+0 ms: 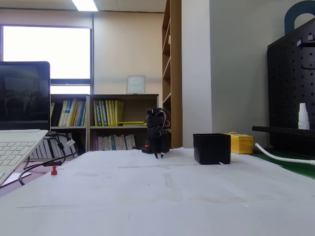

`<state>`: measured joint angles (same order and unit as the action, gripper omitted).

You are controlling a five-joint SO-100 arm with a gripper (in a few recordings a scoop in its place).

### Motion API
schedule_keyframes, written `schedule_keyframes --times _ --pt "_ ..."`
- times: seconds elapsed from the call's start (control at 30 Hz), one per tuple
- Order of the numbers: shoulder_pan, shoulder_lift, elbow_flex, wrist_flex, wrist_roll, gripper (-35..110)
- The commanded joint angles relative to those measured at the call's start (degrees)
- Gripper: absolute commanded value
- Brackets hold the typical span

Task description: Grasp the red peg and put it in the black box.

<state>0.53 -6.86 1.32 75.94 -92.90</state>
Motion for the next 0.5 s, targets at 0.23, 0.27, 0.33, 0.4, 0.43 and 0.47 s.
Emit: schedule_keyframes --times 0.23,0.27,0.33,0.4,0.43,0.47 --pt "4.7 34.0 -4.4 -56.5 1.2 0" --pt "5.3 38.1 -4.3 -60.8 1.4 0" --pt "7.0 47.5 -4.1 -70.5 1.8 0" --pt "8.1 56.5 -4.0 -81.1 3.2 0" --pt "8.2 60.3 -4.0 -86.5 4.7 0" --pt "8.3 64.0 -4.0 -92.2 5.4 0"
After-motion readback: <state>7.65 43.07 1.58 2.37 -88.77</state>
